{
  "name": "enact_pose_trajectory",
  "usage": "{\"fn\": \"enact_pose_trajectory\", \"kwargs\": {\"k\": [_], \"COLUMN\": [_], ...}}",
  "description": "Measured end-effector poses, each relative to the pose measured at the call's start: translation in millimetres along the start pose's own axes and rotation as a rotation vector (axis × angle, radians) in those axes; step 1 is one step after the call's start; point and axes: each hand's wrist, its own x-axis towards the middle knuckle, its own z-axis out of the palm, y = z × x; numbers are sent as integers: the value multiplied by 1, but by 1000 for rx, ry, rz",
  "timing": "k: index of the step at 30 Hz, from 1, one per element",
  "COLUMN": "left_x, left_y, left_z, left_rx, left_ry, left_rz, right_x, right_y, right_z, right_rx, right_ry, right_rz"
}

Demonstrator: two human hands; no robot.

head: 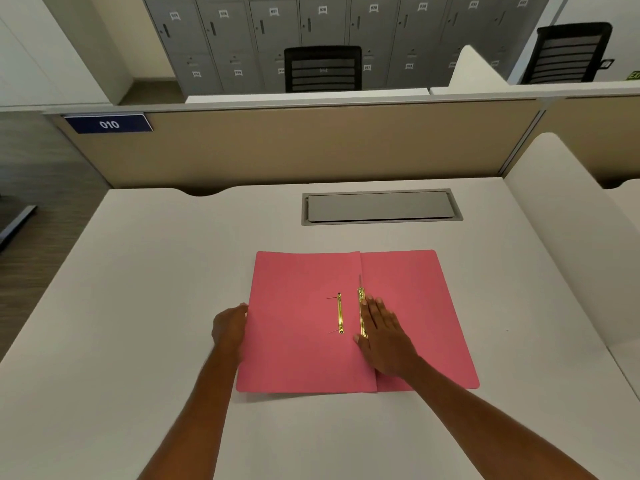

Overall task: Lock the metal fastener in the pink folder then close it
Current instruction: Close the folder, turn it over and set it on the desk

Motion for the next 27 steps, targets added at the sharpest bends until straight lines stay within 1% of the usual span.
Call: {"fn": "enact_pose_trajectory", "kwargs": {"k": [3, 6, 8, 10, 13, 15, 18, 22, 25, 27], "left_x": [-4, -21, -35, -49, -72, -86, -104, -128, -142, -148], "left_y": [8, 26, 39, 50, 54, 49, 35, 10, -7, -14], "left_z": [-7, -16, -19, -13, 8, 27, 59, 98, 120, 132], "left_rx": [-163, -198, -196, -208, -214, -221, -167, -33, -55, -6], "left_ry": [-68, -290, -424, -512, -630, -688, -748, -817, -829, -832], "left_rz": [23, 93, 127, 170, 207, 207, 217, 275, 325, 339], "right_x": [-1, 1, 4, 4, 0, -4, -16, -31, -40, -47], "right_y": [1, 3, 5, 8, 12, 9, 7, 8, 21, 35], "right_z": [-1, -3, -6, -12, -20, -26, -40, -55, -62, -66], "right_rx": [-2, 21, 109, 247, 509, 738, 1054, 1460, 1666, 1724], "right_ry": [-9, -29, -57, -67, -25, 9, 28, 41, -11, -4], "right_rz": [1, 0, -2, -3, 2, 67, 185, 195, 212, 231]}}
